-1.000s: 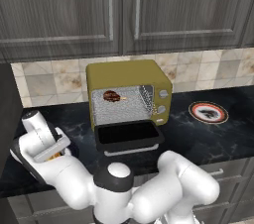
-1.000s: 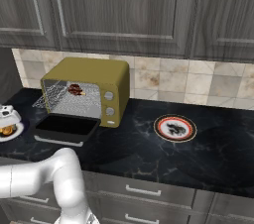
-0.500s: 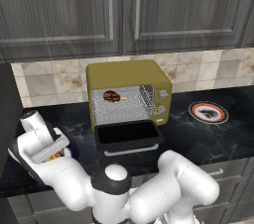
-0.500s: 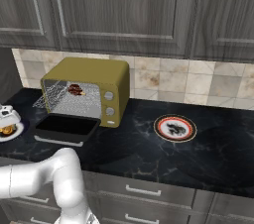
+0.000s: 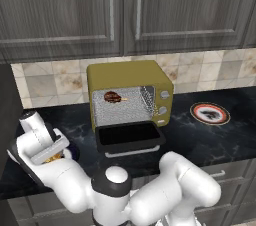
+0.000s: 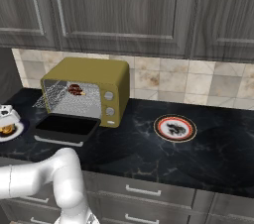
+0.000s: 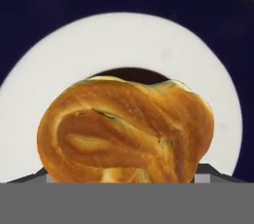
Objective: Open the toaster oven door. Place the bread on the top rack in the toaster oven and place the steak on the bottom rack.
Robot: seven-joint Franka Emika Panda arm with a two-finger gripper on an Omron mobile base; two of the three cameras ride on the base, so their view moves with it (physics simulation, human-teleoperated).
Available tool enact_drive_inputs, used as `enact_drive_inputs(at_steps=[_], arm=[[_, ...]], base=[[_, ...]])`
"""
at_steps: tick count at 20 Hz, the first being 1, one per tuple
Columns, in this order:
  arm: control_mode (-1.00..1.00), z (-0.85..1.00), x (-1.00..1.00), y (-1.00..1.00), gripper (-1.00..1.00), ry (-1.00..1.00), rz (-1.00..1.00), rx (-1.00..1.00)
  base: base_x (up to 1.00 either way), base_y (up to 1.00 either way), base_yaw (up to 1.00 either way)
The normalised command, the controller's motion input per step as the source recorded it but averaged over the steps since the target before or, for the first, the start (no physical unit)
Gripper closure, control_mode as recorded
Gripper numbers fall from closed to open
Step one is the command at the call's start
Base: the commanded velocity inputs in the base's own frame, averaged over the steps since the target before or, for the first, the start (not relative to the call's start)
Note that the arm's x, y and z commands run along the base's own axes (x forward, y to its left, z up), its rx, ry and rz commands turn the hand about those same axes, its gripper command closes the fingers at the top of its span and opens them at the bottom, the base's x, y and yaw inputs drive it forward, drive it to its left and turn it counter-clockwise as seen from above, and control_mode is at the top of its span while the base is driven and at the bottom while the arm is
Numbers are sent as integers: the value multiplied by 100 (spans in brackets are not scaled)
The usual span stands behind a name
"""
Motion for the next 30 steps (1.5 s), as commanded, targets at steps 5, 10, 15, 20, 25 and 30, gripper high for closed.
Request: enact_drive_inputs(at_steps=[5,10,15,20,25,30], arm=[[-100,11,-2,-2,100,0,0,0],[-100,26,-1,-4,100,0,0,0],[-100,35,-3,-12,100,0,0,0],[-100,43,-16,-25,100,0,0,0],[-100,46,-19,-29,100,-1,0,0],[-100,44,-18,-32,100,0,-1,0]], base=[[0,0,0],[0,0,0],[0,0,0],[0,0,0],[0,0,0],[0,0,0]])
